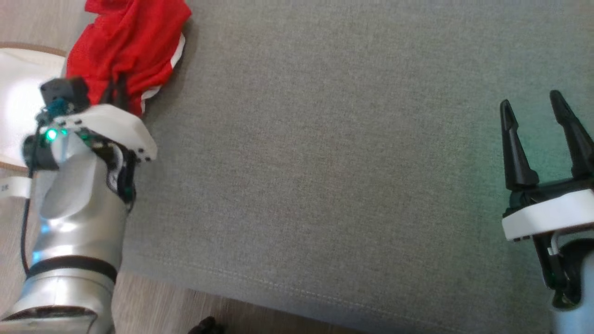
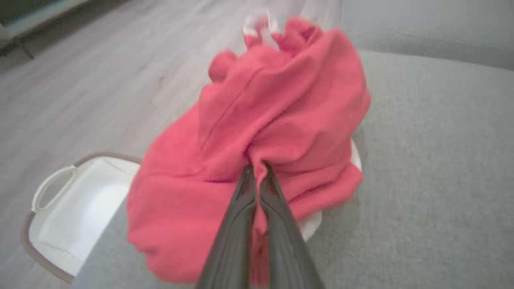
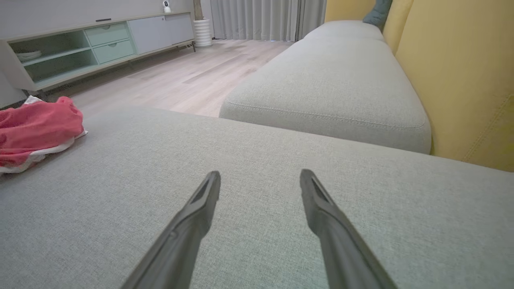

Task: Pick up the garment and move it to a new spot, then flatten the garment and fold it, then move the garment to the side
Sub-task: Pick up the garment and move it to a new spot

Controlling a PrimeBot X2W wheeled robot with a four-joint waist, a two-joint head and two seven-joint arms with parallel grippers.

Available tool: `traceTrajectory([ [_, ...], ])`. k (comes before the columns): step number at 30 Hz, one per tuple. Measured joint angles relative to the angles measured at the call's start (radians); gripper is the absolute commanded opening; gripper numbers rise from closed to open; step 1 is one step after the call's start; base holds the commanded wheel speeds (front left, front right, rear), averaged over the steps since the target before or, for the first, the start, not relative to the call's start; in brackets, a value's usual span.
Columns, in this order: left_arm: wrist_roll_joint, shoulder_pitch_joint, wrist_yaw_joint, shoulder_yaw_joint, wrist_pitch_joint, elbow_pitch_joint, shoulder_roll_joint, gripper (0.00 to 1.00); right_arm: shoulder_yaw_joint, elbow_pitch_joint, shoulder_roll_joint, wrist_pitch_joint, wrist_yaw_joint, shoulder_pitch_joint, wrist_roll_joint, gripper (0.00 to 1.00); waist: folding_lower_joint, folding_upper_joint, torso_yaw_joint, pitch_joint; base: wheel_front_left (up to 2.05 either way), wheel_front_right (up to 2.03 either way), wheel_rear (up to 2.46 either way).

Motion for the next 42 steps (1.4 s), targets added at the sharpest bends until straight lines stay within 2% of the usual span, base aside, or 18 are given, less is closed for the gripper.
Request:
traceTrajectory([
  [6,0.04,0.078,0.058,0.01,-0.001,-0.3,0.032,0.0,-0.011,0.026,0.021,-0.031,0.0,0.01,0.009,1.0,0.0,0.0,0.001,-0.074,0.0,0.0,0.0],
  [14,0.078,0.316,0.084,0.035,-0.002,-0.663,0.057,0.0,-0.014,0.061,0.061,-0.062,0.0,0.073,0.019,1.0,-0.0001,0.0,-0.006,-0.205,0.0,0.0,0.0],
  [17,0.079,0.366,0.088,0.034,-0.002,-0.742,0.057,0.0,-0.009,0.061,0.067,-0.07,0.0,0.085,0.027,1.0,-0.0001,0.0001,-0.012,-0.235,0.0,0.0,0.0],
  [26,0.077,0.62,0.115,0.023,0.037,-1.061,0.045,0.0,0.008,0.063,0.088,-0.081,0.0,0.109,0.035,1.0,-0.0001,0.0001,-0.11,-0.293,0.0,0.0,0.0],
  [30,0.075,0.664,0.107,-0.035,0.078,-1.127,0.026,0.0,0.026,0.066,0.09,-0.088,0.0,0.109,0.04,1.0,-0.0001,0.0001,-0.17,-0.298,0.0,0.0,0.0],
  [34,0.066,0.664,0.077,-0.098,0.098,-1.128,0.003,0.0,0.04,0.076,0.091,-0.098,0.0,0.106,0.053,1.0,-0.0001,0.0001,-0.237,-0.296,0.0,0.0,0.0],
  [38,0.063,0.622,0.032,-0.194,0.103,-1.085,-0.03,0.0,0.051,0.088,0.092,-0.111,0.0,0.104,0.067,1.0,-0.0001,0.0001,-0.312,-0.283,0.0,0.0,0.0],
  [42,0.058,0.549,0.019,-0.258,0.105,-1.034,-0.053,0.0,0.061,0.106,0.092,-0.127,0.0,0.103,0.096,1.0,-0.0001,0.0001,-0.392,-0.259,0.0,0.0,0.0],
])
